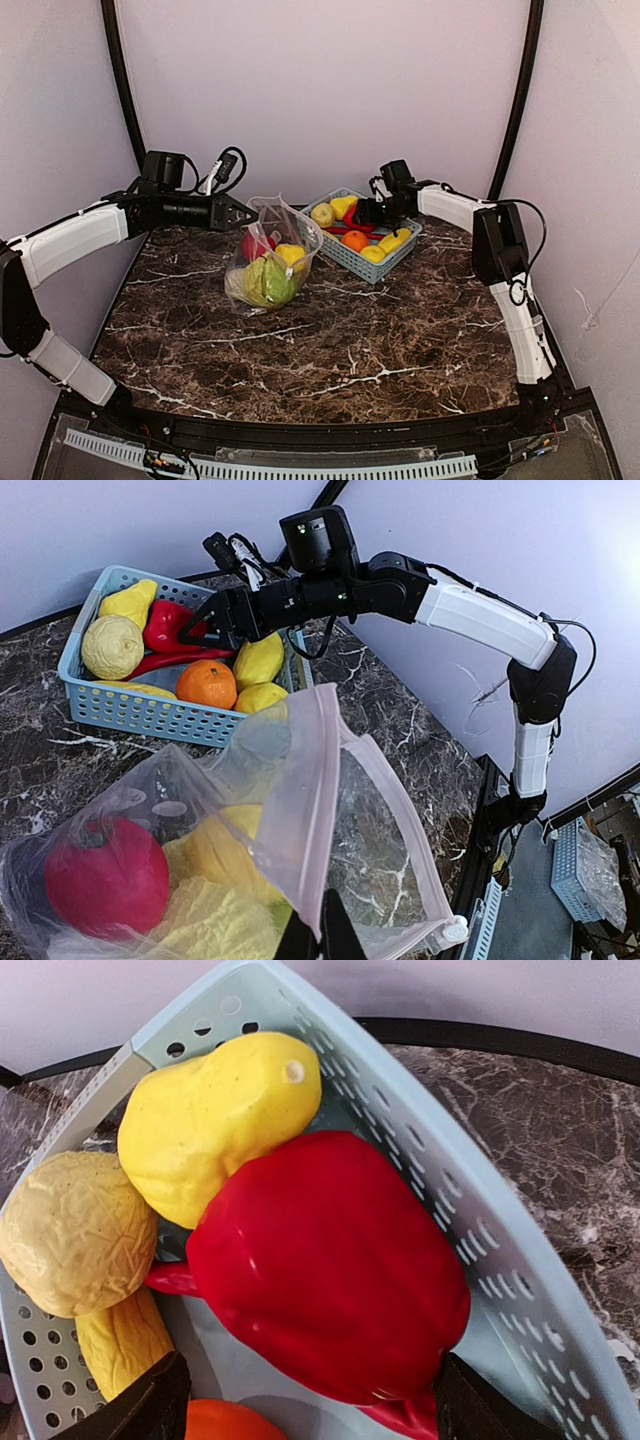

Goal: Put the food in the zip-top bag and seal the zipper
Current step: Move the bin to the center of the board.

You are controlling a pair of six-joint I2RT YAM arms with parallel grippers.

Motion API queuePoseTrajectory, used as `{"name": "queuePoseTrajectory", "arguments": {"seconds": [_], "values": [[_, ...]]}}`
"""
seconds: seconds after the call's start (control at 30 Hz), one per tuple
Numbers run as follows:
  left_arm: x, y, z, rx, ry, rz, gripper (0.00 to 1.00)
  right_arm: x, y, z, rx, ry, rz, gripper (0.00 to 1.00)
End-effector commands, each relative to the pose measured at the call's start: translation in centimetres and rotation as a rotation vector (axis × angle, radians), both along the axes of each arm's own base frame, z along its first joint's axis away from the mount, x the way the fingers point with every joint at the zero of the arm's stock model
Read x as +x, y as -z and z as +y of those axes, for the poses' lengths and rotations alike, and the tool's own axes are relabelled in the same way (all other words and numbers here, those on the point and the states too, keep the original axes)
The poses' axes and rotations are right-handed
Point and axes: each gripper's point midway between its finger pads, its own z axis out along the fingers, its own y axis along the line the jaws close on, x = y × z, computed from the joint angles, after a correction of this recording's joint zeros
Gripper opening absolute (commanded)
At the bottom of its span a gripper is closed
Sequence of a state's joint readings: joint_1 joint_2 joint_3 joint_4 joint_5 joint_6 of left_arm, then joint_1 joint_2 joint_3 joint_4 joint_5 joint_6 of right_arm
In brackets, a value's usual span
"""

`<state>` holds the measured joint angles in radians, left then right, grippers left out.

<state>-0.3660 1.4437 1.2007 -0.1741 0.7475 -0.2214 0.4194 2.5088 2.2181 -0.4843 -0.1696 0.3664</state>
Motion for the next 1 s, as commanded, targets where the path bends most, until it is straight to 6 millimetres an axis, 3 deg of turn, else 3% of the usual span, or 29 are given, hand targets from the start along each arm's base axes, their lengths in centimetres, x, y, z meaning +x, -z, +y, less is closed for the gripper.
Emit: {"name": "queuePoseTrajectory", "arguments": {"seconds": [0.0, 0.2, 0.3, 0.53, 0.67, 0.8, 0.97], "values": [[-0.4, 0.0, -0.1, -0.001, 0.013, -0.002, 0.01, -3.6, -2.0, 4.1, 0.035, -0.159, -0.001, 0.8], [-0.3, 0.2, -0.1, -0.002, 0.013, 0.004, 0.01, -6.5, -6.6, 5.8, 0.061, -0.198, -0.073, 0.78], [-0.4, 0.2, -0.2, -0.003, 0.015, 0.007, 0.01, -7.2, -6.8, 5.4, 0.067, -0.177, -0.051, 0.76], [-0.4, 0.2, -0.1, -0.005, 0.015, 0.008, 0.01, -7.5, -3.0, 2.7, -0.034, -0.052, 0.022, 0.77], [-0.4, 0.2, -0.2, -0.005, 0.014, 0.008, 0.01, -8.3, -1.9, 1.9, -0.065, -0.019, 0.055, 0.77], [-0.4, 0.1, -0.2, -0.006, 0.015, 0.006, 0.01, -10.4, -1.3, 2.6, -0.05, -0.062, 0.098, 0.78], [-0.4, 0.1, -0.1, -0.004, 0.014, 0.001, 0.01, -14.7, -0.5, 3.2, -0.054, -0.137, 0.17, 0.78]]}}
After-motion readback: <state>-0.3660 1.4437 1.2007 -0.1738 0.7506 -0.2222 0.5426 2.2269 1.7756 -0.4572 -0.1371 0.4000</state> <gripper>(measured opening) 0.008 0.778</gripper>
